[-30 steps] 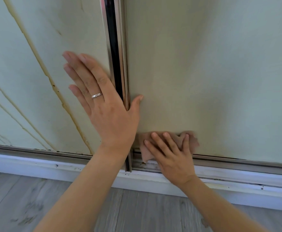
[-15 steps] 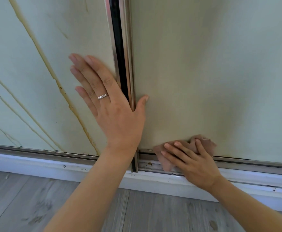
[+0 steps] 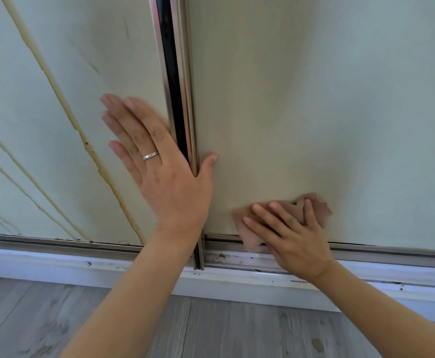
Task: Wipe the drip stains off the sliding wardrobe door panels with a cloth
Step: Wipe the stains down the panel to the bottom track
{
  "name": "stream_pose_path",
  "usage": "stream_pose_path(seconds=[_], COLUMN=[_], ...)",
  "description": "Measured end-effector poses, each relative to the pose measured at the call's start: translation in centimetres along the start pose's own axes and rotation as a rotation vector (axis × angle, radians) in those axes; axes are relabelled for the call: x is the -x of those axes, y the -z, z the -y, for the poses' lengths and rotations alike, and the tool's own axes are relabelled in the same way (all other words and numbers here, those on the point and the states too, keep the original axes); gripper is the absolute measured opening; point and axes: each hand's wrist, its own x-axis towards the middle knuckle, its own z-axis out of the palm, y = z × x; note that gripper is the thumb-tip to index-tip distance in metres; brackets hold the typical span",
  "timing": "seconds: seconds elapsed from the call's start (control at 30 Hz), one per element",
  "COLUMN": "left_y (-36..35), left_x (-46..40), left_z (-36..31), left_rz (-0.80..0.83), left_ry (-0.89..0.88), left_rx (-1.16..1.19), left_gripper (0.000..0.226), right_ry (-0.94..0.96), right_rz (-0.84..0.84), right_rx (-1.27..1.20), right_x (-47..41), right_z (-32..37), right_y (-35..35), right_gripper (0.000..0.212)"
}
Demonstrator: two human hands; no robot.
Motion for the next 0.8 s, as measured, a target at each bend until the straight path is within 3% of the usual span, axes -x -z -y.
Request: stream_pose_path(seconds=[0.1,0.27,0.4,0.47,0.67,0.8], left_y=[0.0,-0.2,-0.2,-0.2,-0.2,-0.1], left_x=[0.0,0.1,0.0,0.0,0.0,0.1], left_z=[0.1,0.0,0.2,0.1,0.2,0.1], left_rz=[0.006,-0.007,-0.016,-0.008,-0.011,-0.001], left_ry=[-0.013,-0.012,-0.012,-0.02,-0.019,-0.011], left_rx=[-0.014,-0.012,-0.016,-0.013,-0.014,-0.024], left_gripper=[0.118,0.12,0.119,0.118,0.119,0.118], right_ry=[-0.142,-0.016,-0.24,-0.362,-0.3,-0.365], right_rz=[-0.063,0.111,-0.105,-0.191,-0.033,-0.137], right_rx=[-0.059,-0.021,-0.062,-0.091,-0.075,-0.083], right_x=[-3.3,3.1,-3.0,-5.7,-0.6,-5.3], right_z=[3.1,2.6,1.3,1.6,3.7,1.5], right_y=[-0.4,-0.7,0.4,0.4,-0.8,1.5], right_gripper=[0.054,0.073,0.051,0.055,0.057,0.057])
